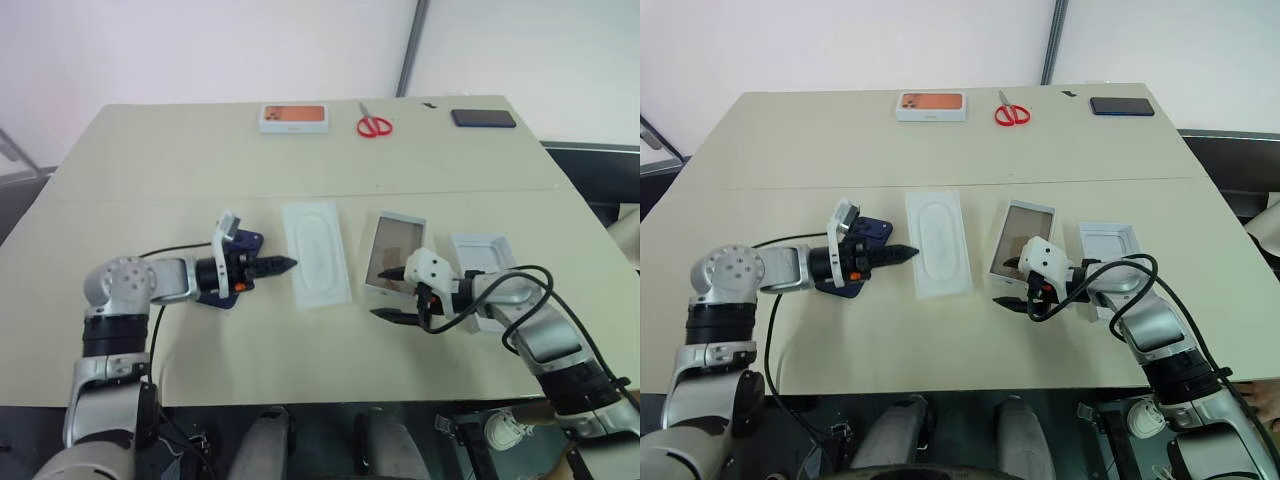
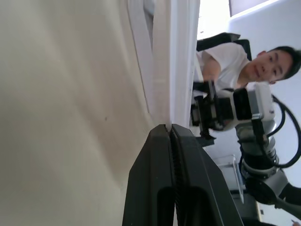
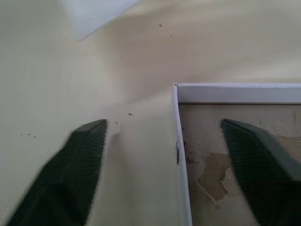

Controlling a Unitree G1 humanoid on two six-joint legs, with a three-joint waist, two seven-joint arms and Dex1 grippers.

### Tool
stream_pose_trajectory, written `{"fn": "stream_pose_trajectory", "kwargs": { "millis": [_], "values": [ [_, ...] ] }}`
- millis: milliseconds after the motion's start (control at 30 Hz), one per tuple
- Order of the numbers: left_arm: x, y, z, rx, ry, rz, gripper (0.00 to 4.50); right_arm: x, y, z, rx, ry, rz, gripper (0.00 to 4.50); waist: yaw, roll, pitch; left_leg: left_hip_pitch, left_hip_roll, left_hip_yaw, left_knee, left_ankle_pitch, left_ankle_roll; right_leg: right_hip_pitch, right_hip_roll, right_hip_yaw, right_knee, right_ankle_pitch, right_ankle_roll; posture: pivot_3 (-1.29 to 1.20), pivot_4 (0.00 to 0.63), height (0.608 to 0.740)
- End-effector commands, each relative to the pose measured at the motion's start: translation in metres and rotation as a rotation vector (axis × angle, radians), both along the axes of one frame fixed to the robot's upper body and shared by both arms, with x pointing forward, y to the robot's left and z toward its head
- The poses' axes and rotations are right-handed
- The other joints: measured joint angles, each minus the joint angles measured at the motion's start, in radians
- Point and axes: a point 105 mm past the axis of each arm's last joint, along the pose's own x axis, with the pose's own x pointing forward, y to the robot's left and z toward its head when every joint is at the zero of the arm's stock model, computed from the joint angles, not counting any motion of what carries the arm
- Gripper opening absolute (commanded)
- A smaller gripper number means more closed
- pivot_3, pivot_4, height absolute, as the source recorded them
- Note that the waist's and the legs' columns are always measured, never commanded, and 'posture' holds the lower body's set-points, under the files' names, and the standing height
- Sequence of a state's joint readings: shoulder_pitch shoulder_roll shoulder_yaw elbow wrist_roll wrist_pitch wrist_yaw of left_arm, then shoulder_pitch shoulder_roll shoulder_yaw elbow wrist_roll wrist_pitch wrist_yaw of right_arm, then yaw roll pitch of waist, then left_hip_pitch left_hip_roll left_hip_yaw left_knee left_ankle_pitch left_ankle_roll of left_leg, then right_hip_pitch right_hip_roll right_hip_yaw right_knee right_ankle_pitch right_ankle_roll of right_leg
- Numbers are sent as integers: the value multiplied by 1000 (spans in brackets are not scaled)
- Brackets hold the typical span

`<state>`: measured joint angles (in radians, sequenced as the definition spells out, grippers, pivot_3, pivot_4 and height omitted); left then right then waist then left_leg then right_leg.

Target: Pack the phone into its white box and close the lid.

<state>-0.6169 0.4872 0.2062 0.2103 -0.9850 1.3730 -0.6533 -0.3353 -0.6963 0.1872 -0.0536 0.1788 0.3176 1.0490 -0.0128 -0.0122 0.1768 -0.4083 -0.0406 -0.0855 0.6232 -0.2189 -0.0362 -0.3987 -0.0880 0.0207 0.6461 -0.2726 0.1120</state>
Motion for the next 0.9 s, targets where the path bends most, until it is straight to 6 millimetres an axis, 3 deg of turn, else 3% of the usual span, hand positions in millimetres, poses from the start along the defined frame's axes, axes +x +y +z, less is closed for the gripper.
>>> {"fn": "stream_pose_trajectory", "kwargs": {
  "millis": [33,133,167,567,900],
  "values": [
    [3,2,5,13,-41,-9,0,6,-3,4,-28,-19,-10,2116,-2,0,0,0,0,0,0,0,0,0,0,0,0,0,0,0,150,740],
    [2,2,4,8,-40,-15,0,7,-4,2,-35,-20,-8,419,-1,0,0,0,0,0,-1,0,0,-1,0,0,0,0,0,0,150,740],
    [3,2,3,12,-41,-15,0,6,-2,3,-27,-16,3,50,-1,0,0,0,0,0,-1,0,0,-1,0,0,0,0,0,0,150,740],
    [7,-1,25,-86,-53,-19,0,-25,35,5,26,-52,230,50,-1,-1,1,0,1,0,0,0,0,-1,0,0,0,0,0,0,150,740],
    [6,-20,15,-88,-13,-48,0,-31,52,3,51,-53,260,50,0,-2,1,0,0,0,0,1,-1,-1,0,0,1,0,1,0,150,740]
  ]
}}
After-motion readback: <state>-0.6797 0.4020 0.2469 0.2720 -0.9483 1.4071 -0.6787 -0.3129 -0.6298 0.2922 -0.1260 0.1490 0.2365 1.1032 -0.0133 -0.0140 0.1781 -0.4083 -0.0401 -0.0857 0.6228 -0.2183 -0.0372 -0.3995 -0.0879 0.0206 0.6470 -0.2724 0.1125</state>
